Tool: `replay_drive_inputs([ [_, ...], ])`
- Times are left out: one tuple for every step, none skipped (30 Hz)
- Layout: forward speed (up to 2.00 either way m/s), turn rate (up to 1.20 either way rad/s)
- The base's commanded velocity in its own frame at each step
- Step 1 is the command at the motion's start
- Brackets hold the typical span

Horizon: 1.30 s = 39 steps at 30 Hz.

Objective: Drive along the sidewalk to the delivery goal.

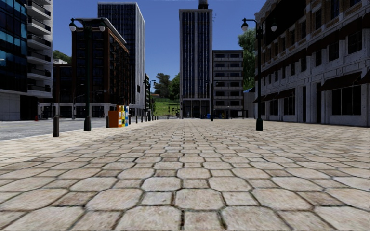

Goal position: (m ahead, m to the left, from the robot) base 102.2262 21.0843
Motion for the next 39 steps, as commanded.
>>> replay_drive_inputs([
  [1.55,0.00],
  [1.55,0.00],
  [1.55,0.00],
  [1.55,0.00],
  [1.55,0.00],
  [1.55,0.00],
  [1.55,0.00],
  [1.55,0.00],
  [1.55,0.00],
  [1.55,0.00],
  [1.55,0.00],
  [2.00,0.00],
  [2.00,0.00],
  [2.00,0.00],
  [2.00,0.00],
  [2.00,0.00],
  [2.00,0.00],
  [2.00,0.00],
  [2.00,0.00],
  [2.00,0.00],
  [2.00,0.00],
  [2.00,0.00],
  [2.00,0.00],
  [2.00,0.00],
  [2.00,0.00],
  [2.00,0.00],
  [2.00,0.00],
  [2.00,0.00],
  [2.00,0.00],
  [2.00,0.00],
  [2.00,0.00],
  [2.00,0.00],
  [2.00,0.00],
  [2.00,0.00],
  [2.00,0.00],
  [2.00,0.00],
  [2.00,0.00],
  [2.00,0.00],
  [2.00,0.00],
])
